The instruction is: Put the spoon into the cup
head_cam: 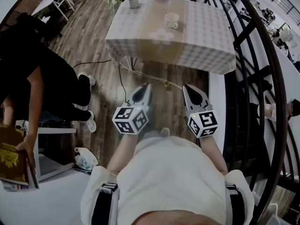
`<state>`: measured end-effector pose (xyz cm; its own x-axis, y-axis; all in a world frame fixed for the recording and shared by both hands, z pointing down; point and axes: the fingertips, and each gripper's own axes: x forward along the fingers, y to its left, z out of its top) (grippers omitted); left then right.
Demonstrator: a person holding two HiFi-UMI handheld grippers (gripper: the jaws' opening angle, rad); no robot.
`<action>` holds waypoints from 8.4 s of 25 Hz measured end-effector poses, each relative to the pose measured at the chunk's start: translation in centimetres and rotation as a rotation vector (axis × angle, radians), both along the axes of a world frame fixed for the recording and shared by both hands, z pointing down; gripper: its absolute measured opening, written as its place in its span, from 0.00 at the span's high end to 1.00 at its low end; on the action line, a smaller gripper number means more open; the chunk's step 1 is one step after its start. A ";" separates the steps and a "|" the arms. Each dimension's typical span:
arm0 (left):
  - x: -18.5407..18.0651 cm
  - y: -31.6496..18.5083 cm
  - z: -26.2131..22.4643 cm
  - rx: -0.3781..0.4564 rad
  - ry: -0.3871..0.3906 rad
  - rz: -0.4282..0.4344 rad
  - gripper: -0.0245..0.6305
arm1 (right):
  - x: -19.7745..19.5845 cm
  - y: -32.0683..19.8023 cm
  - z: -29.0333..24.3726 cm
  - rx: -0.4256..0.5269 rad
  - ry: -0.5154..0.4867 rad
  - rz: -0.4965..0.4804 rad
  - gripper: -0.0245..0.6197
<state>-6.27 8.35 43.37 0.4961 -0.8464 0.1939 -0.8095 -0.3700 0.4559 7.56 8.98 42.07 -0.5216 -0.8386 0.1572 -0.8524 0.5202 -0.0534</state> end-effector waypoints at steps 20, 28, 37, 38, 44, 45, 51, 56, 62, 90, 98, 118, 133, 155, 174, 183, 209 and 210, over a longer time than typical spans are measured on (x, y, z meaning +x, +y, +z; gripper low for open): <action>1.4 -1.4 -0.4 0.007 -0.005 -0.015 0.96 | 1.6 -1.7 0.7 -0.026 -0.029 -0.011 0.96; 1.9 -2.6 -0.8 0.009 -0.001 -0.022 0.96 | 2.6 -2.6 0.9 -0.039 -0.023 -0.014 0.96; 1.6 -7.2 -0.2 -0.002 -0.004 -0.020 0.96 | 3.2 -6.7 1.4 -0.052 -0.016 0.008 0.96; 1.4 -7.9 -0.2 -0.003 -0.003 -0.020 0.96 | 3.1 -7.4 1.3 -0.051 -0.016 0.009 0.96; 1.0 -13.2 -0.1 0.001 0.006 -0.018 0.96 | 2.2 -12.4 1.4 -0.048 -0.005 0.001 0.96; 0.9 -14.2 -0.1 0.001 0.007 -0.015 0.96 | 2.0 -13.3 1.3 -0.046 -0.004 0.003 0.96; 0.2 -20.2 -0.6 0.001 0.011 0.013 0.96 | 0.8 -19.1 0.4 -0.038 0.009 0.016 0.96; -0.2 -25.0 -1.0 -0.001 0.021 0.040 0.96 | -0.1 -23.5 -0.1 -0.036 0.015 0.033 0.96; -0.7 -30.1 -1.0 -0.004 0.021 0.070 0.96 | -0.9 -28.0 -0.2 -0.039 0.015 0.059 0.96; 1.6 -44.3 2.8 -0.044 -0.007 0.214 0.96 | -1.1 -38.0 3.3 -0.115 0.031 0.173 0.96; 4.0 -47.2 4.5 -0.090 -0.025 0.195 0.96 | 0.4 -40.6 3.3 -0.127 0.016 0.154 0.96; 7.5 -53.7 10.8 -0.217 -0.060 0.170 0.96 | 3.4 -47.2 6.2 -0.196 0.009 0.126 0.96; 8.6 -54.3 14.3 -0.284 -0.114 0.186 0.95 | 3.6 -49.3 7.6 -0.222 -0.002 0.112 0.96; 8.9 -53.8 15.2 -0.290 -0.162 0.222 0.79 | 2.7 -48.8 7.4 -0.224 0.016 0.103 0.96; 3.5 -47.2 8.2 -0.165 -0.102 0.212 0.84 | -1.3 -42.6 4.3 -0.162 0.019 0.130 0.96; 0.8 -42.4 4.5 -0.098 -0.065 0.151 0.94 | -2.8 -39.4 2.9 -0.115 0.018 0.085 0.96; 2.9 -16.7 -0.8 0.008 -0.043 0.069 0.96 | 0.9 -16.7 0.0 -0.045 0.011 0.000 0.96; 3.1 -16.2 -0.7 0.008 -0.044 0.069 0.96 | 1.1 -16.2 0.1 -0.044 0.009 0.000 0.96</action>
<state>-3.17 -7.86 42.65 0.5444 -0.8121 0.2100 -0.8012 -0.4293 0.4168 8.69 -7.21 42.16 -0.5198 -0.8309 0.1984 -0.8530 0.5173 -0.0686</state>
